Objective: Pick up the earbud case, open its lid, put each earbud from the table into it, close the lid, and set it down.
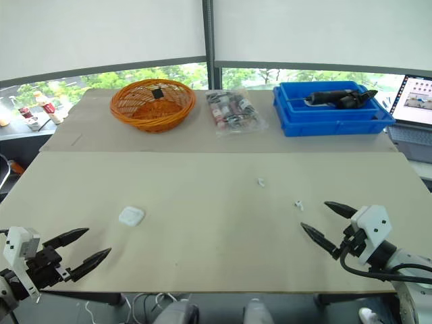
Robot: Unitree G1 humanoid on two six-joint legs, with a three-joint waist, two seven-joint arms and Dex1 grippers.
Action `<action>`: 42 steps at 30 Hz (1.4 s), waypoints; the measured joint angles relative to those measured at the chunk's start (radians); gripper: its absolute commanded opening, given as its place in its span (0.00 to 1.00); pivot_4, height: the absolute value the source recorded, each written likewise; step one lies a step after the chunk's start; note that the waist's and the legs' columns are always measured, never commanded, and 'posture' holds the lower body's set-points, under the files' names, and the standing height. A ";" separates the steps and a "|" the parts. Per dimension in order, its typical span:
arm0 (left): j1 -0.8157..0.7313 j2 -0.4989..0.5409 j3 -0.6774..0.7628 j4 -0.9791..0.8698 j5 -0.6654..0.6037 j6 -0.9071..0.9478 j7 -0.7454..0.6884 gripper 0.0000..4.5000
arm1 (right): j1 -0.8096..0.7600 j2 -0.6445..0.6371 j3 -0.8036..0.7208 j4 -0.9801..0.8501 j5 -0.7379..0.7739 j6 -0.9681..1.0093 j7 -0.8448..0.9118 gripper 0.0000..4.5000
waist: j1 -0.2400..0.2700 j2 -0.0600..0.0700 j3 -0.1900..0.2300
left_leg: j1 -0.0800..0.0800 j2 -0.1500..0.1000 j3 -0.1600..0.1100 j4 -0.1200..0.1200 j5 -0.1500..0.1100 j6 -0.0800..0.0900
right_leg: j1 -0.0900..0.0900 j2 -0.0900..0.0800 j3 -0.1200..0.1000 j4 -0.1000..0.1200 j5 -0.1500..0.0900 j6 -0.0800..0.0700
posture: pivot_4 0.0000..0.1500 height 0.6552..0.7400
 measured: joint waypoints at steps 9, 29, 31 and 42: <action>-0.096 -0.011 -0.067 0.001 0.035 0.115 0.141 1.00 | -0.021 -0.083 0.026 -0.128 0.036 0.069 0.069 0.99 | -0.002 0.000 0.000 | 0.000 0.000 -0.001 0.000 0.000 0.000 | 0.000 0.000 0.000 0.001 0.000 0.000 | 1.00 1.00; -0.368 -0.069 -0.298 0.153 0.131 0.210 0.249 1.00 | -0.309 -0.210 0.256 -0.331 0.173 0.356 0.157 0.99 | 0.023 0.000 0.000 | 0.001 -0.001 -0.002 0.000 0.001 -0.001 | 0.000 0.000 -0.001 0.002 0.000 0.000 | 1.00 1.00; -0.400 -0.069 -0.312 0.177 0.142 0.208 0.246 1.00 | -0.330 -0.210 0.274 -0.330 0.173 0.356 0.160 0.99 | 0.024 0.000 -0.001 | 0.001 -0.001 -0.002 0.000 0.001 -0.001 | 0.000 0.000 -0.001 0.002 0.000 0.000 | 1.00 1.00; -0.505 -0.041 -0.370 0.263 0.172 0.213 0.184 1.00 | -0.400 -0.207 0.282 -0.310 0.181 0.387 0.161 0.99 | 0.026 0.002 -0.002 | 0.001 -0.001 -0.002 0.000 0.001 -0.001 | 0.000 0.000 -0.001 0.003 0.000 0.000 | 1.00 1.00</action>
